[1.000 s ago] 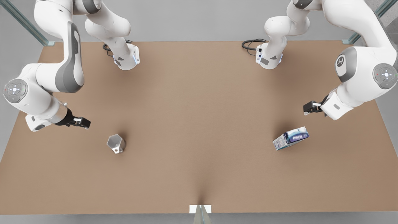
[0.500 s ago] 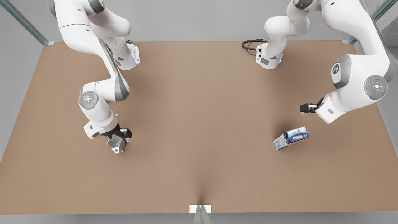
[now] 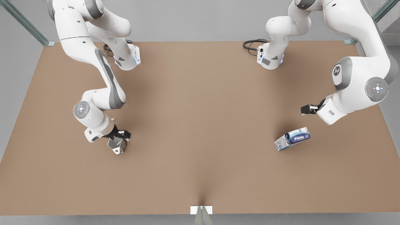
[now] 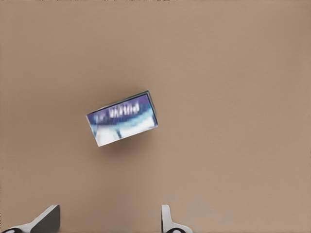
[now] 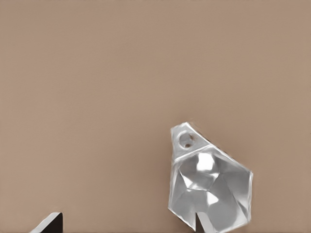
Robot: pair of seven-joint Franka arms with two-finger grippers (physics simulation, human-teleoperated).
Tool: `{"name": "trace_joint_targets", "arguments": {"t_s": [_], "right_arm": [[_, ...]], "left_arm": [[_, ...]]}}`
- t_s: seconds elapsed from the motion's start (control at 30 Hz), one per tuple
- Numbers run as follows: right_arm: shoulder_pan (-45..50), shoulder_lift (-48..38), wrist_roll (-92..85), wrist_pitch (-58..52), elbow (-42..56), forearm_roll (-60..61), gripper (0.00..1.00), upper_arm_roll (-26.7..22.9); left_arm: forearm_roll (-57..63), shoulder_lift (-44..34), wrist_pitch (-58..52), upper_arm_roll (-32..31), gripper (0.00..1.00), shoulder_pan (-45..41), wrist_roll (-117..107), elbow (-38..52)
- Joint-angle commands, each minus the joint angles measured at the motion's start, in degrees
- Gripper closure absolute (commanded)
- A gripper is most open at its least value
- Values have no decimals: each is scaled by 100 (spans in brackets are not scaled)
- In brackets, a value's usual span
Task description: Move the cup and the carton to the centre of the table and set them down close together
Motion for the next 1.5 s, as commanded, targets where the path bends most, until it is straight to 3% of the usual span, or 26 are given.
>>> {"name": "trace_joint_targets", "arguments": {"t_s": [0.0,0.8,1.03,1.33,1.4,1.43,1.47], "right_arm": [[6,20,-1,1,1,68,0,0],[252,820,-238,-43,265,33,0,-378],[489,1391,-150,-1326,1328,-248,0,-554],[595,1532,-160,-1115,1197,-248,0,-773],[665,1541,-54,-1115,1214,-239,7,-773],[665,1541,-10,-1115,1214,-248,15,-773],[665,1541,-18,-1124,1214,-257,38,-773]], "left_arm": [[10,0,-8,19,0,13,2,-2],[10,140,-79,28,0,13,-68,-63],[19,290,-87,28,0,13,-59,-54],[19,360,-35,116,0,13,-51,-46],[19,369,-26,125,0,13,-51,-46],[19,387,-17,125,0,13,-51,-46],[19,387,-26,116,0,13,-51,-46]]}}
